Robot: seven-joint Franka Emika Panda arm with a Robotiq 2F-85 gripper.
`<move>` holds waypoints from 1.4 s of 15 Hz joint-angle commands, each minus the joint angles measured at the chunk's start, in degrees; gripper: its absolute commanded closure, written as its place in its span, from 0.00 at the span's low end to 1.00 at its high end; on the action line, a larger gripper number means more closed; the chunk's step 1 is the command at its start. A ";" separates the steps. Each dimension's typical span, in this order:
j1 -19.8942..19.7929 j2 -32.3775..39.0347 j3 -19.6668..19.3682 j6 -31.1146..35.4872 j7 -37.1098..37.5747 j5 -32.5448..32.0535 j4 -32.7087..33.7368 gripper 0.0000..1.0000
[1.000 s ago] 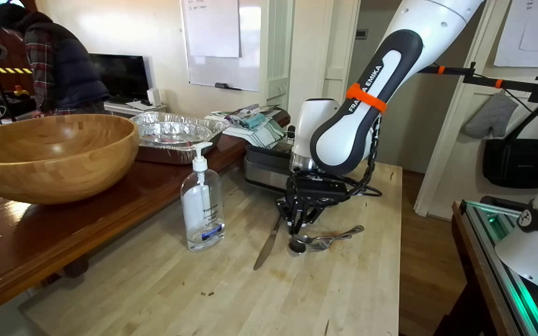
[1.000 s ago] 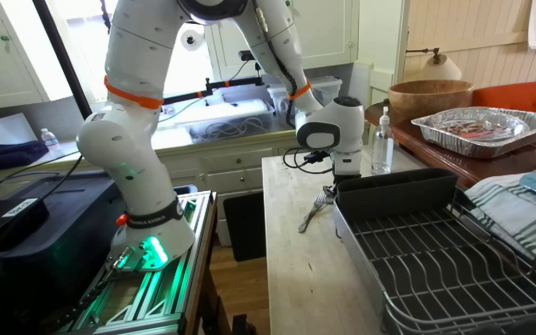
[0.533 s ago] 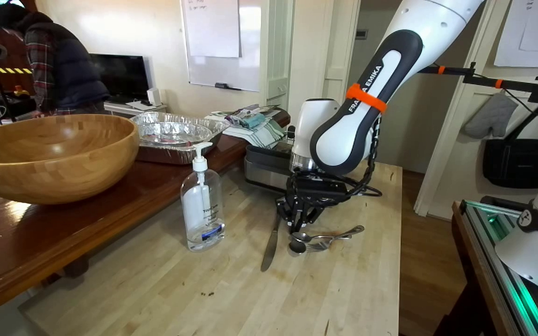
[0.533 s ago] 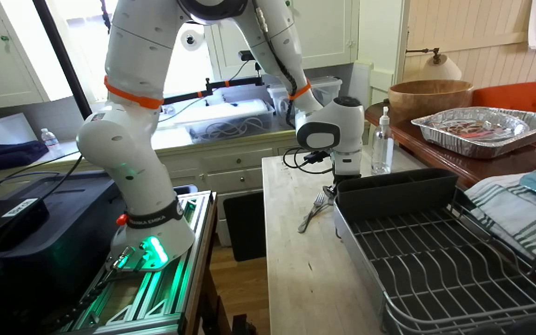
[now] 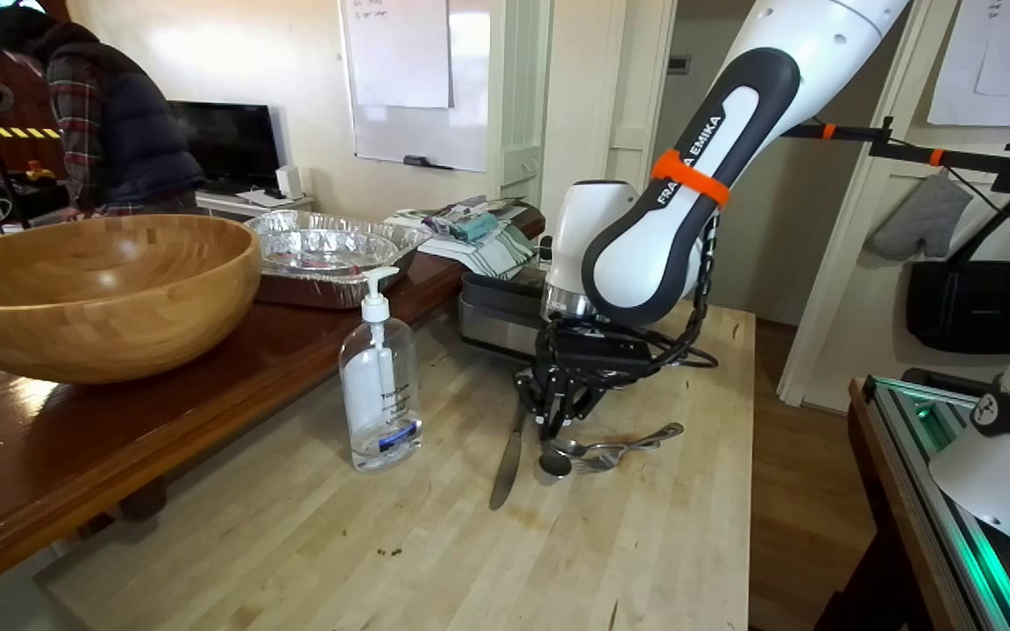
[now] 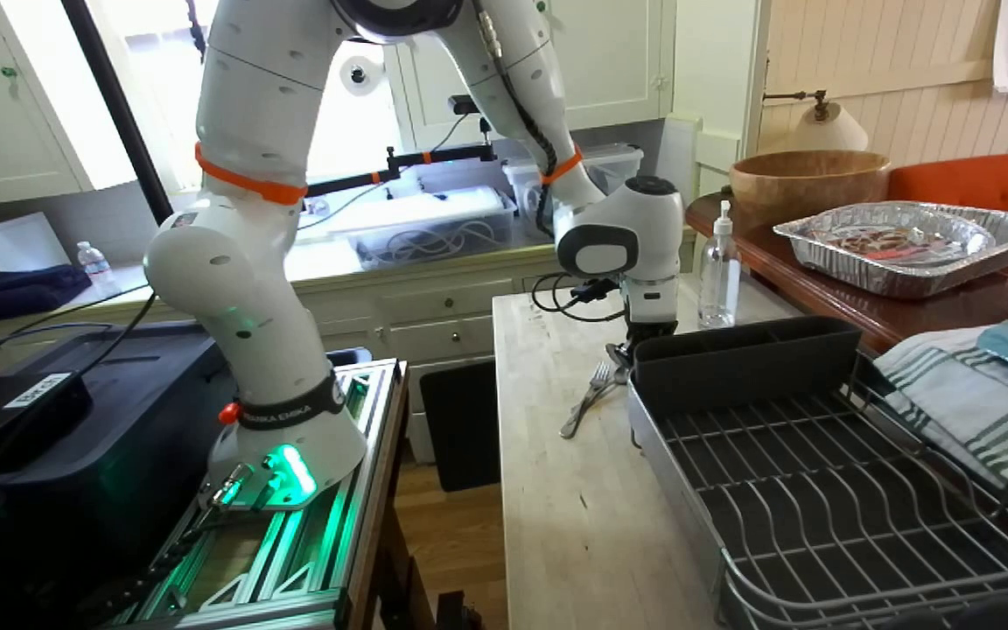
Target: Move the spoon next to the knife to the grey object on the plate rack
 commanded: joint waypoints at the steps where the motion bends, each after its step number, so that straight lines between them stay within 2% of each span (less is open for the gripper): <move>1: -0.35 -1.79 1.09 0.46 -1.63 1.92 -0.66 0.97; 13: 1.42 -7.24 1.73 0.54 -0.91 0.73 -1.54 0.97; 21: 4.83 -14.14 -0.53 0.70 0.57 -4.94 -3.49 0.97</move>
